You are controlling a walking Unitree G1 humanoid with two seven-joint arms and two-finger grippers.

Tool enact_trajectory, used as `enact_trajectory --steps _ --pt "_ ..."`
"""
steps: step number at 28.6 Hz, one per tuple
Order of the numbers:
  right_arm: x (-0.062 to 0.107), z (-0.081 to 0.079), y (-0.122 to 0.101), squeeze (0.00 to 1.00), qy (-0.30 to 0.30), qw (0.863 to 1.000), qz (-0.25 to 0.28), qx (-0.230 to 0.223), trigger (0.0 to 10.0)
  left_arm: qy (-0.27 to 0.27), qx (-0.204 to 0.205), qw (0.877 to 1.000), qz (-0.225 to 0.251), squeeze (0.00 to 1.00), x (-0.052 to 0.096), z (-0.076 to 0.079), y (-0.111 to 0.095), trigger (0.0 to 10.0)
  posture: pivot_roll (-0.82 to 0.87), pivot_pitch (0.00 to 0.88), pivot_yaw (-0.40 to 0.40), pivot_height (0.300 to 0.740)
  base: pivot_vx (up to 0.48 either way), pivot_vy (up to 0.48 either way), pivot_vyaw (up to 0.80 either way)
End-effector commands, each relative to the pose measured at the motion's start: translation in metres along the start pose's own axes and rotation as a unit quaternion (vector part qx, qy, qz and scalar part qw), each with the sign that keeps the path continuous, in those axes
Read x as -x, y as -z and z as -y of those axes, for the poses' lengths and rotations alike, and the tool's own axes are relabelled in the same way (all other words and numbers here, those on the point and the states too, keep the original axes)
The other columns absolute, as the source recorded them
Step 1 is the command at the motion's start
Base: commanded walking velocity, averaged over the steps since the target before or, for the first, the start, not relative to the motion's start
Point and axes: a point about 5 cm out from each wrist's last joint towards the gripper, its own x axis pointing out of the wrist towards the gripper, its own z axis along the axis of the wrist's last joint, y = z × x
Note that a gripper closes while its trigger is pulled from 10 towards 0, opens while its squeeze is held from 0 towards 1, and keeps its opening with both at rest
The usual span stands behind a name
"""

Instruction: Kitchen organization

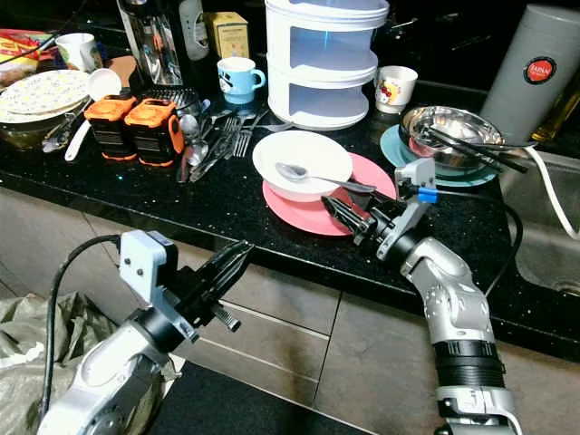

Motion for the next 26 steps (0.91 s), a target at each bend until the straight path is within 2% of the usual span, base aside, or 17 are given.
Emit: enact_trajectory --steps 1,14,20,26 --pt "0.004 0.006 -0.001 0.0 0.013 1.0 0.0 0.007 10.0 0.005 0.004 1.0 -0.011 0.0 0.001 0.001 0.003 10.0 0.16 0.0 -0.003 0.74 0.0 0.0 0.0" --pt "0.01 0.012 -0.006 0.0 0.039 0.999 0.012 0.014 10.0 0.014 0.005 1.0 -0.011 0.0 -0.002 0.001 0.002 10.0 0.15 0.0 0.012 0.74 0.0 0.0 0.0" --pt "0.007 0.006 -0.007 0.0 0.023 0.999 0.027 0.002 10.0 0.017 0.005 1.0 -0.013 0.0 -0.002 0.002 0.003 10.0 0.15 0.0 0.012 0.74 0.0 0.0 0.0" --pt "-0.006 -0.009 -0.002 0.0 -0.006 1.0 0.029 -0.008 10.0 0.019 0.004 1.0 -0.017 0.0 -0.002 0.003 0.004 10.0 0.16 0.0 0.008 0.74 0.0 0.0 0.0"
